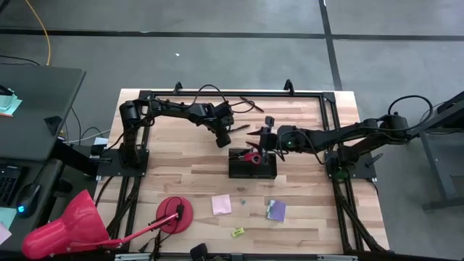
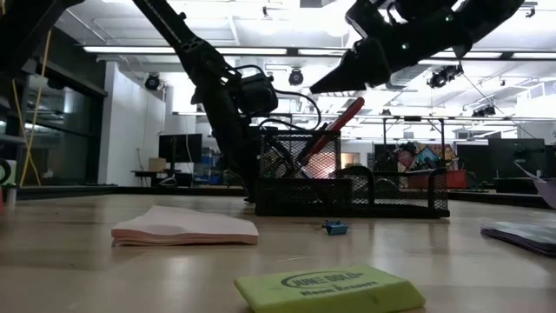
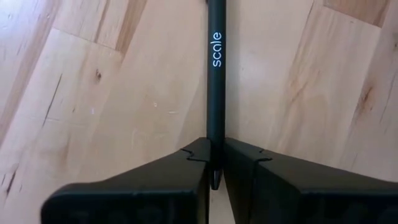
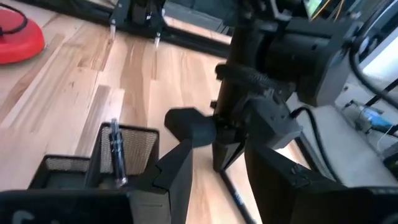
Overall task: Pick and place office supplies into organizer
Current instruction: Put the black pen into the black desk organizer
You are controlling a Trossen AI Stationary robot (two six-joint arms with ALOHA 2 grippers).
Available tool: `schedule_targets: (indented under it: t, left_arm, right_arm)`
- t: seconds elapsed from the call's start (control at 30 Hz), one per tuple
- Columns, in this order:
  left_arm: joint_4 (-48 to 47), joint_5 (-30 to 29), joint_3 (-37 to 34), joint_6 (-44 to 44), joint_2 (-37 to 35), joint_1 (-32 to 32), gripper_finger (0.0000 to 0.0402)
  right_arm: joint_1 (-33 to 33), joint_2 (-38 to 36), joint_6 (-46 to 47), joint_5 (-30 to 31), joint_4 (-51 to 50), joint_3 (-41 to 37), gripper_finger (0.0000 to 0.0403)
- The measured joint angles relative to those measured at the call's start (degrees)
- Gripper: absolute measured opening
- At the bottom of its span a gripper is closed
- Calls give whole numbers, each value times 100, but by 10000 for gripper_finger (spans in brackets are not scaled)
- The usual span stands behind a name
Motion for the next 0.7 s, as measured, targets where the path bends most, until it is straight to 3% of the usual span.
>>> schedule_targets:
  t: [0.2, 0.7]
  left_arm:
    - [162, 21, -8, -147, -46, 0, 8]
    - [12, -66, 634, -65, -110, 0, 7]
  right_arm:
    - [0, -4, -86, 146, 298, 0, 138]
    - [0, -26, 108, 2142, 405, 1, 138]
